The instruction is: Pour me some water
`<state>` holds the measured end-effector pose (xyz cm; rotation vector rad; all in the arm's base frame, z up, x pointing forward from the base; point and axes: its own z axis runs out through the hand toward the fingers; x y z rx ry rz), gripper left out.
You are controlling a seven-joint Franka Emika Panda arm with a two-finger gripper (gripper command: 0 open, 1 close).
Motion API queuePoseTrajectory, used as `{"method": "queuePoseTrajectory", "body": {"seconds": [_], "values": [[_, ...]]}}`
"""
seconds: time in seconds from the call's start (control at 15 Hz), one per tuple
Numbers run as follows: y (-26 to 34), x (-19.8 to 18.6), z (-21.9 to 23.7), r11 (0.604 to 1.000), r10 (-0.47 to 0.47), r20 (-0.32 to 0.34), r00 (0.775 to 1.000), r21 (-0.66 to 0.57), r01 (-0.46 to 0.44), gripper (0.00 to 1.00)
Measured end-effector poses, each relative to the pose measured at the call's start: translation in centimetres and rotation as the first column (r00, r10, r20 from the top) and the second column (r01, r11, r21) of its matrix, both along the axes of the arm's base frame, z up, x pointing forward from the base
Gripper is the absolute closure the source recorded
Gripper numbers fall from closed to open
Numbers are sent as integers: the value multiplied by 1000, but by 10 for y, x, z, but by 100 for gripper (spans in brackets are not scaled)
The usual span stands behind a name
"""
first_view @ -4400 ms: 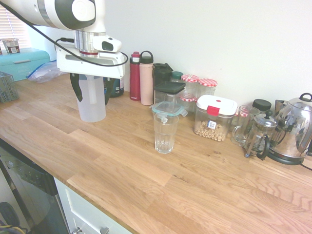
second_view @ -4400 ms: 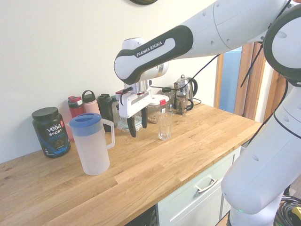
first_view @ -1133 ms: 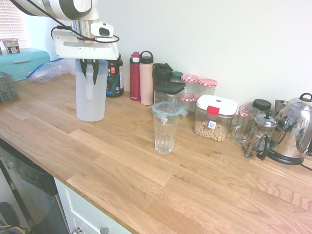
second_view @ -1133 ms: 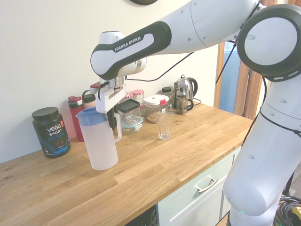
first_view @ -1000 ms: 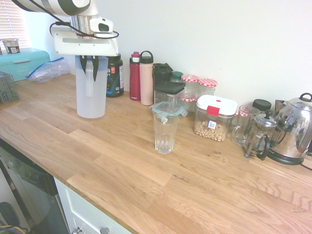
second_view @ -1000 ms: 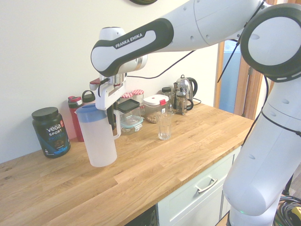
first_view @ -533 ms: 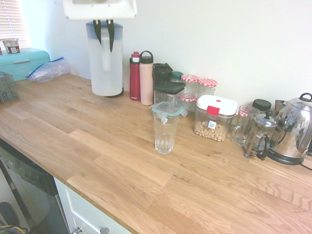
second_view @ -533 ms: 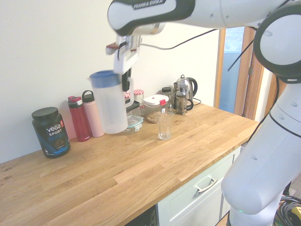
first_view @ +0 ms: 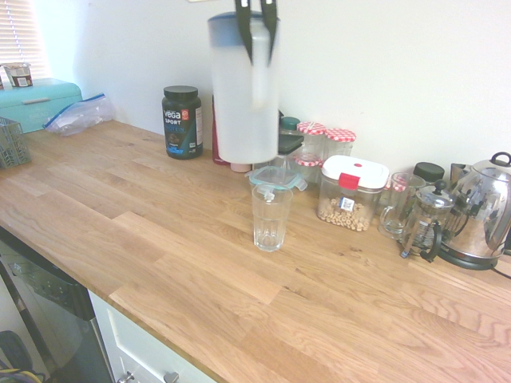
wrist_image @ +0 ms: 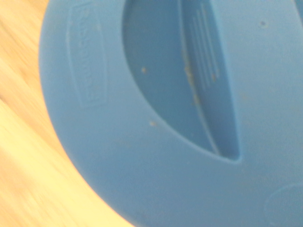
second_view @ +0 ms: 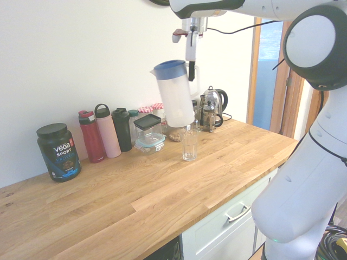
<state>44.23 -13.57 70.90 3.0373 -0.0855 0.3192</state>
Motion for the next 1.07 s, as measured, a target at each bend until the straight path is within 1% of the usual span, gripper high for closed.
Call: {"method": "queuePoseTrajectory", "body": {"seconds": [0.2, 0.33, 0.53, 0.67, 0.8, 1.07], "values": [[-54, -6, 3, 1000, 23, -52, 998, -16, -24, 100], [-83, -9, 2, 998, 59, -92, 994, -17, -61, 100], [-121, -15, -11, 990, 131, -165, 978, -20, -136, 100], [-137, -16, -23, 984, 161, -214, 963, -36, -172, 100], [-147, -17, -41, 979, 175, -261, 949, -60, -197, 100], [-152, -16, -79, 966, 194, -323, 926, -101, -237, 100]]}}
